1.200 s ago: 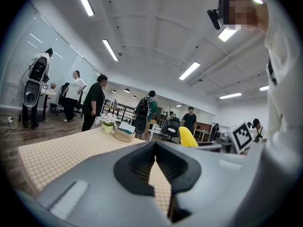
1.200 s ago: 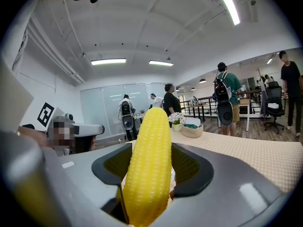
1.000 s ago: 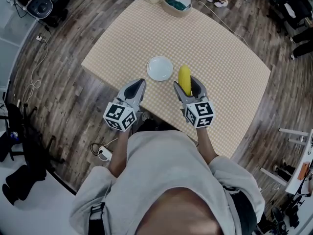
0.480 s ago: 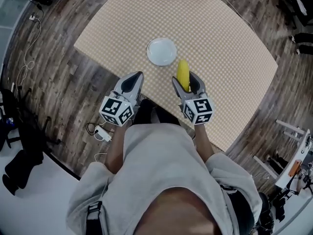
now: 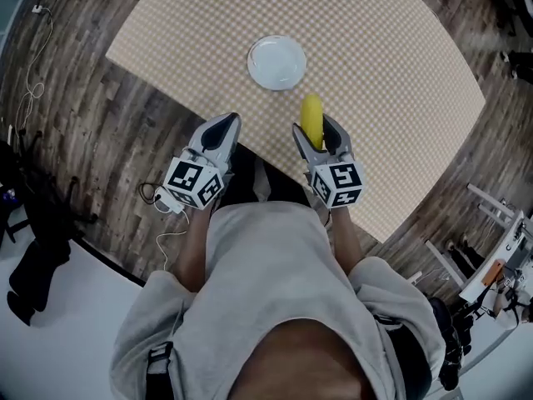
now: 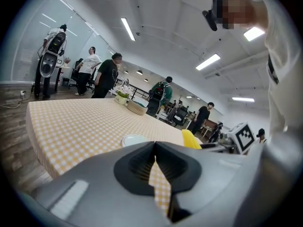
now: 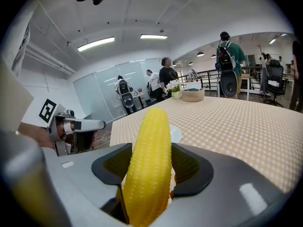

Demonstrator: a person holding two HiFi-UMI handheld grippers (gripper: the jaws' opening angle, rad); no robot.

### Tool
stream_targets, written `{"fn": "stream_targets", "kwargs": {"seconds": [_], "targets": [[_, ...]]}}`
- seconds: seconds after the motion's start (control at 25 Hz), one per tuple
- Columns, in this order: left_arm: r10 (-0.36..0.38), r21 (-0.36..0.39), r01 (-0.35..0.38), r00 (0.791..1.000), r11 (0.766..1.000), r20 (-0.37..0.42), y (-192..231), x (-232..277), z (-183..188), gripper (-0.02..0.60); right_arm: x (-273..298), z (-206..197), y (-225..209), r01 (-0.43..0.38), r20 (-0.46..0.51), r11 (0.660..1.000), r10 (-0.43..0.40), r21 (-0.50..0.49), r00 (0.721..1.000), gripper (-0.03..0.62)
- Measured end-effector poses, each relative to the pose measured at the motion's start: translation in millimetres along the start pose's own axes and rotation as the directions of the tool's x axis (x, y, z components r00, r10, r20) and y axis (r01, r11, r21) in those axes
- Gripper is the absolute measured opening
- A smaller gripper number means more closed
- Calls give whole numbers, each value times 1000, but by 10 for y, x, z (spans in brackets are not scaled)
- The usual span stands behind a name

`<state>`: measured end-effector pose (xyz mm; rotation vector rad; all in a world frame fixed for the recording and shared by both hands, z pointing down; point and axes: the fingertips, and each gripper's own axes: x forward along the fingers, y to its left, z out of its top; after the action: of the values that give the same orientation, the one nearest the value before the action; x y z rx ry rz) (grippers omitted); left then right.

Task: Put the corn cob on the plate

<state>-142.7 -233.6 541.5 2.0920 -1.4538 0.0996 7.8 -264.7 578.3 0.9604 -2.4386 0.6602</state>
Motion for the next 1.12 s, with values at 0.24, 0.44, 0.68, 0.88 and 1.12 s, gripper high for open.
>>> {"fn": "stream_targets", "kwargs": {"seconds": [0.24, 0.44, 0.68, 0.88, 1.12], "targets": [[2, -20, -3, 1000, 1000, -17, 76, 102, -178, 8, 95, -261, -89, 4, -64, 1000, -4, 6, 998, 262], [9, -39, -10, 1000, 999, -22, 98, 100, -204, 8, 196, -295, -122, -7, -88, 1000, 6, -10, 996, 262], [32, -59, -33, 999, 998, -18, 189, 46, -192, 8, 483, -122, -137, -38, -81, 998, 33, -59, 996, 262], [50, -72, -51, 999, 996, -13, 246, 22, -176, 8, 802, 99, -192, -63, -65, 992, 56, -108, 996, 262], [78, -87, -78, 997, 993, -11, 335, -54, -178, 8, 1203, 384, -251, -80, -43, 984, 74, -161, 996, 262]]}}
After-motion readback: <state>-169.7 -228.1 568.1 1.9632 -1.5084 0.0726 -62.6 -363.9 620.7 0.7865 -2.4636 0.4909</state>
